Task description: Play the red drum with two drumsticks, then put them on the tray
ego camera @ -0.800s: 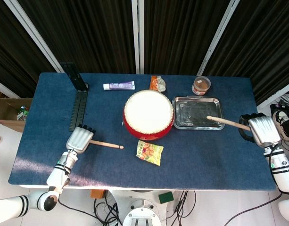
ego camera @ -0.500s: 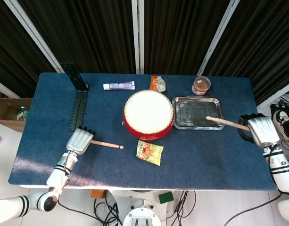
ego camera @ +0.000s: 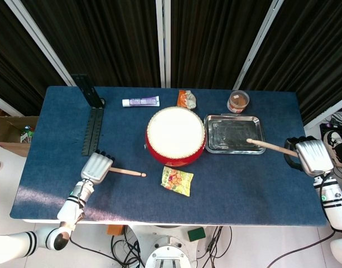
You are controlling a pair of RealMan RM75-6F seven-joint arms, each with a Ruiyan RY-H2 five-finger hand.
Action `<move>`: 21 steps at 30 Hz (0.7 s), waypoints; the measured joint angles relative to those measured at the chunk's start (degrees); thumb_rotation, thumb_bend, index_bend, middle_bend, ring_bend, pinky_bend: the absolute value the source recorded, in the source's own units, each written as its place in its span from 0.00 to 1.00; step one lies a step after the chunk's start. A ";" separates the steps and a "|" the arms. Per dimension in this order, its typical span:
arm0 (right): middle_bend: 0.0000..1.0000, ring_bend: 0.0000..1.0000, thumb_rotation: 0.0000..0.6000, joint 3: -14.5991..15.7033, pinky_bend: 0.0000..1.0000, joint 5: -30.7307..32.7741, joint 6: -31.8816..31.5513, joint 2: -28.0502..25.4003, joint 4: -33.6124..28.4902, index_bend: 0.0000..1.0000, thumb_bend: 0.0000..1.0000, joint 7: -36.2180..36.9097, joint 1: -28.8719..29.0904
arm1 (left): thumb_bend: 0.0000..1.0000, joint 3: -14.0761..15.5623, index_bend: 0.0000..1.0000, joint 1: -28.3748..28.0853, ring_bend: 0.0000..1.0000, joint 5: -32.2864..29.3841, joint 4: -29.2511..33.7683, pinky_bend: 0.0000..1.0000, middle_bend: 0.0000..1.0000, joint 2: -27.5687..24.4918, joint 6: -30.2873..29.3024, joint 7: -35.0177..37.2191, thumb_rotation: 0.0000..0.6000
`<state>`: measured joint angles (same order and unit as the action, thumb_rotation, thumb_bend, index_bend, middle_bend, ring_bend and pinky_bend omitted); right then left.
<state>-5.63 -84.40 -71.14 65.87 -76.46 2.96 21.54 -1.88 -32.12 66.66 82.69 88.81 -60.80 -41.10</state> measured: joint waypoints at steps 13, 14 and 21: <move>0.74 0.49 1.00 -0.19 0.53 -0.25 0.16 0.13 -0.72 0.92 0.67 0.56 0.32 | 0.48 1.46 0.63 1.26 0.51 5.26 -1.82 0.44 0.63 -2.37 -0.72 10.28 1.00; 0.74 0.49 1.00 -0.32 0.53 -0.33 0.02 -0.05 -1.07 0.92 0.67 0.66 0.37 | 0.48 1.73 0.63 1.63 0.52 6.53 -1.81 0.45 0.63 -3.15 -1.39 12.16 1.00; 0.75 0.49 1.00 -1.21 0.53 -0.97 0.25 -1.29 -5.14 0.93 0.74 1.15 1.58 | 0.48 3.15 0.64 4.47 0.54 13.47 0.17 0.53 0.65 -9.49 -7.35 22.58 1.00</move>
<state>-6.84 -85.38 -70.90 64.59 -81.60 4.10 23.11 1.27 -27.65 80.14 82.85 79.32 -68.16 -18.53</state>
